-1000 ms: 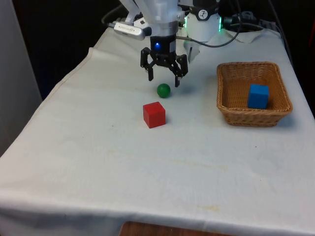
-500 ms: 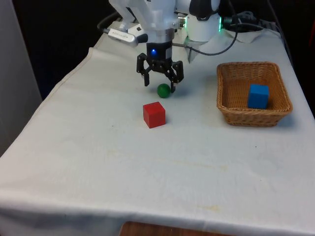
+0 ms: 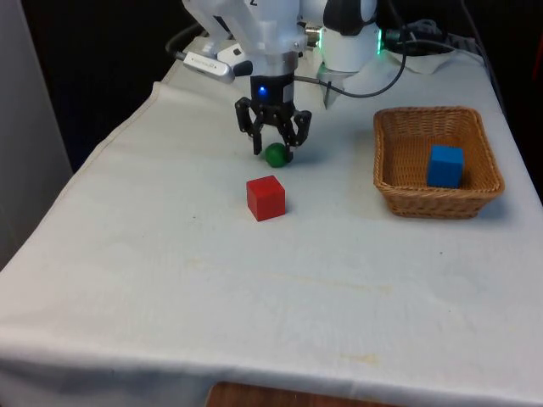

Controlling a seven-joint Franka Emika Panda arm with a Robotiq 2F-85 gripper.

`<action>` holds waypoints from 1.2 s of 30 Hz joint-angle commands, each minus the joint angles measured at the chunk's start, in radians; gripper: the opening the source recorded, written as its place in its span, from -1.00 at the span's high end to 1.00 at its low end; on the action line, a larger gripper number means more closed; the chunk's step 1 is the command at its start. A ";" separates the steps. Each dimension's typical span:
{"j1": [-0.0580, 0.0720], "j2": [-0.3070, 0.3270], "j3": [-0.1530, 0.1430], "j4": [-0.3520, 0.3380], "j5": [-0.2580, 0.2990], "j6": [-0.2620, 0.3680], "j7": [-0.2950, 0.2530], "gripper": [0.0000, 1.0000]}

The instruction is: Place all non-red objects into the basket.

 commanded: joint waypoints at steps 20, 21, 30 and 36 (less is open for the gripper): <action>0.011 -0.074 -0.032 -0.019 -0.029 -0.032 0.004 1.00; 0.011 -0.082 -0.033 -0.020 -0.034 -0.036 0.006 1.00; 0.008 -0.163 -0.043 -0.024 -0.075 -0.088 0.006 1.00; 0.006 -0.216 -0.046 -0.023 -0.109 -0.128 0.004 1.00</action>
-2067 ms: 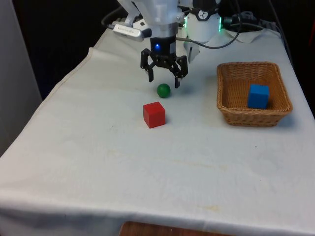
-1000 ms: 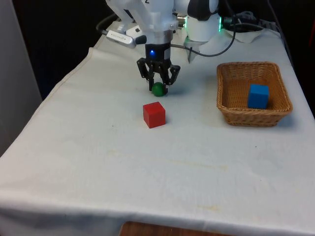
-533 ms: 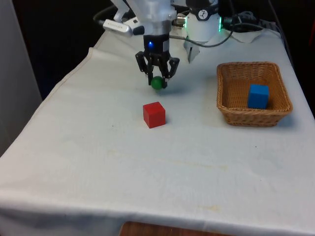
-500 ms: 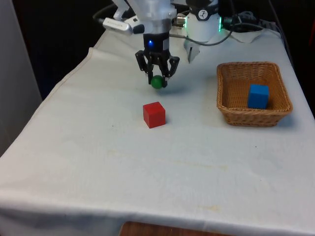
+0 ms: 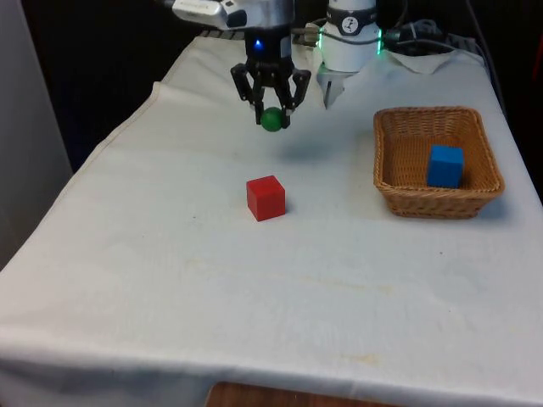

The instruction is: Place all non-red objects into the basket.

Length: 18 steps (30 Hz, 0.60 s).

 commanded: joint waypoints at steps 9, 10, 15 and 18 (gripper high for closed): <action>0.018 -0.064 0.005 -0.002 -0.054 -0.049 0.026 1.00; 0.020 -0.070 0.009 -0.002 -0.056 -0.052 0.031 1.00; 0.021 -0.087 0.031 -0.002 -0.048 -0.059 0.031 1.00; 0.030 -0.104 0.044 -0.007 -0.078 -0.067 0.068 1.00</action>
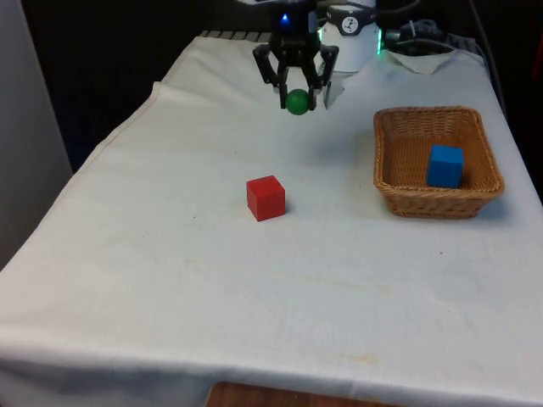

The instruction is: Place all non-red objects into the basket.

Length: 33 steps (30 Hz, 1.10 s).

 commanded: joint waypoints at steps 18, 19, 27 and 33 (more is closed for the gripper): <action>0.019 -0.076 0.098 -0.019 -0.046 -0.029 0.108 1.00; 0.020 -0.080 0.104 -0.020 -0.048 -0.031 0.114 1.00; 0.022 -0.108 0.147 -0.028 -0.057 -0.041 0.151 1.00; 0.024 -0.132 0.192 -0.033 -0.059 -0.054 0.181 1.00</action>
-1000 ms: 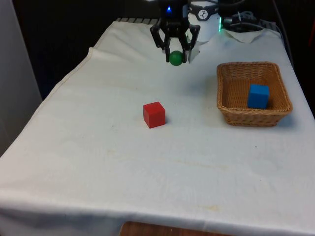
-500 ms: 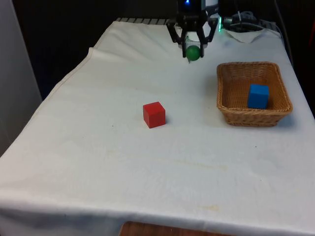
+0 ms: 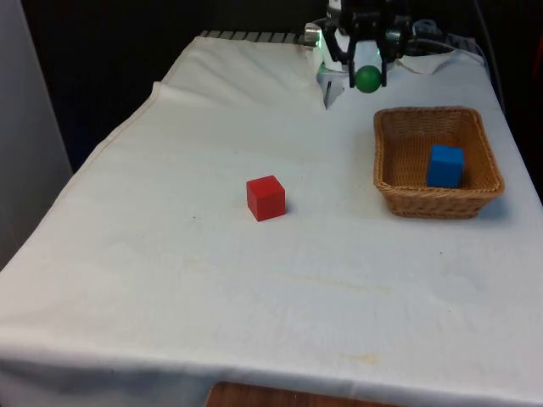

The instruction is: Place all non-red objects into the basket.

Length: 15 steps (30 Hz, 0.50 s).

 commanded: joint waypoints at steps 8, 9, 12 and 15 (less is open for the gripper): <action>0.003 -0.027 0.053 -0.023 -0.018 0.000 0.052 1.00; 0.004 -0.029 0.060 -0.026 -0.017 0.001 0.056 1.00; 0.001 -0.030 0.079 -0.027 0.000 -0.001 0.049 1.00; 0.005 -0.039 0.105 -0.040 -0.013 0.005 0.083 1.00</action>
